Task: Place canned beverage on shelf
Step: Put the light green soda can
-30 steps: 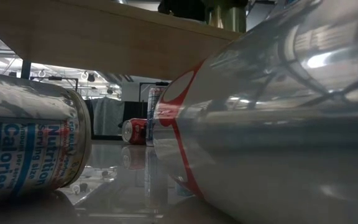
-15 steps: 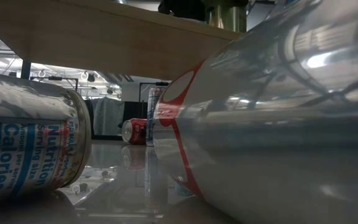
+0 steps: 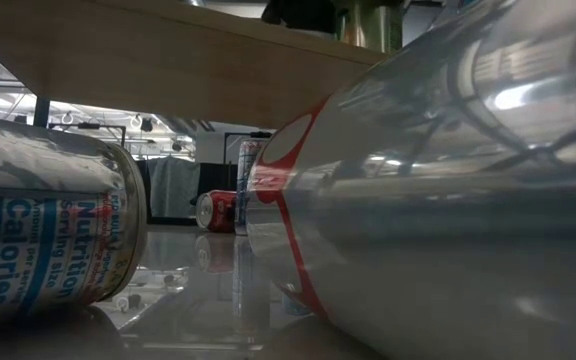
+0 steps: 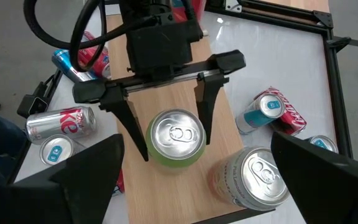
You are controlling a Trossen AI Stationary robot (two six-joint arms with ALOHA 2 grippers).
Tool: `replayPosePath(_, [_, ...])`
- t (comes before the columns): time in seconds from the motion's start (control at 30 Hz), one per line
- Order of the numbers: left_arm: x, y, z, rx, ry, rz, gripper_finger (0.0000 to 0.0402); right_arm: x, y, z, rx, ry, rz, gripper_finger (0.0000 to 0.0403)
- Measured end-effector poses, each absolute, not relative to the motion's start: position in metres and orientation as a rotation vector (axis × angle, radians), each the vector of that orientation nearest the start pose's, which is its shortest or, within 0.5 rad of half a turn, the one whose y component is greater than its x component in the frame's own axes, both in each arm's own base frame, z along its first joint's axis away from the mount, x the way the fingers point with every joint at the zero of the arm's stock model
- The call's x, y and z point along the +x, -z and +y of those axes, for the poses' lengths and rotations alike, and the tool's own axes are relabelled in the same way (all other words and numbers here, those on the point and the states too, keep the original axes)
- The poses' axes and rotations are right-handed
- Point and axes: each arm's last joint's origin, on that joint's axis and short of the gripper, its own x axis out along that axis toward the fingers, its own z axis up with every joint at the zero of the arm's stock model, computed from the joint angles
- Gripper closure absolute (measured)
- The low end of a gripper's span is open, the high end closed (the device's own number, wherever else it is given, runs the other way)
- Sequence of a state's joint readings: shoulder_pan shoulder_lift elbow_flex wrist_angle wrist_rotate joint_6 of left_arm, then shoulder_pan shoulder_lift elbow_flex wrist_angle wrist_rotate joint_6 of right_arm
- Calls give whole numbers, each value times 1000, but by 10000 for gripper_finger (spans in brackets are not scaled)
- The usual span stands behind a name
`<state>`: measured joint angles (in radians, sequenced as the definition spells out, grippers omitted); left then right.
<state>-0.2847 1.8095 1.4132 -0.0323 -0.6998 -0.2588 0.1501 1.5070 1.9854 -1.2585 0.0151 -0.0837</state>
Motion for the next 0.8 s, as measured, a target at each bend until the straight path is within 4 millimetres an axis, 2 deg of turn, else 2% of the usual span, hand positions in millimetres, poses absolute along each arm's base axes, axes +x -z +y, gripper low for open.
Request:
replayPosePath(0.33, [404,-284,-94,-57,-448,323,4,259,-465,39,-144,-161,772,6])
replayPosePath(0.63, [403,-284,-94,-32,-449,327,6,259,-465,39,-144,-161,773,6])
replayPosePath(0.8, [398,-294,-93,-30,-453,310,7,259,-465,39,-144,-161,772,6])
